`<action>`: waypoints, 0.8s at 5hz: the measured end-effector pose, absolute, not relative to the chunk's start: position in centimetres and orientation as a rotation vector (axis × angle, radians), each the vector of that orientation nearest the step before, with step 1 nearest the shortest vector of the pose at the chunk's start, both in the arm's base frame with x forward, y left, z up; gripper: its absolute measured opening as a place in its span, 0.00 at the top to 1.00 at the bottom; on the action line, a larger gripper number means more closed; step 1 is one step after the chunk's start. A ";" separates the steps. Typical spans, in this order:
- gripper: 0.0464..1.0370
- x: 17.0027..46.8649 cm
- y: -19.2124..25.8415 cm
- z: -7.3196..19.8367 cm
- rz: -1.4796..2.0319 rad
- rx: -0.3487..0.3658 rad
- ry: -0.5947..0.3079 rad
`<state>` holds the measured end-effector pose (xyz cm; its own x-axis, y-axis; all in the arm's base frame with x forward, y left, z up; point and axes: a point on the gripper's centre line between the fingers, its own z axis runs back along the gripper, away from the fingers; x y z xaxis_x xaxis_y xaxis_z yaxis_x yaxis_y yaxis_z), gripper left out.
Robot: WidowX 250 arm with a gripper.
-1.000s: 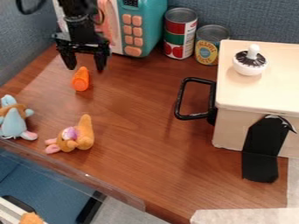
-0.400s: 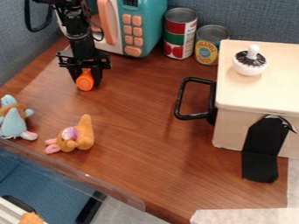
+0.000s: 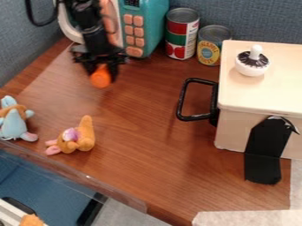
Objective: Move the orange object to the middle of the table
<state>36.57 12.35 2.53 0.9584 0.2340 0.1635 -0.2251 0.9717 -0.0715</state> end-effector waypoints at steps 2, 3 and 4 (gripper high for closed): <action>0.48 37.4 4.8 1.7 0.059 -0.072 -0.156; 0.48 37.1 3.3 0.0 0.038 -0.091 -0.113; 0.40 36.8 3.0 -0.3 0.040 -0.065 -0.101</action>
<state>36.83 3.02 -0.29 0.9941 0.0432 0.0995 -0.0367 0.9971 -0.0670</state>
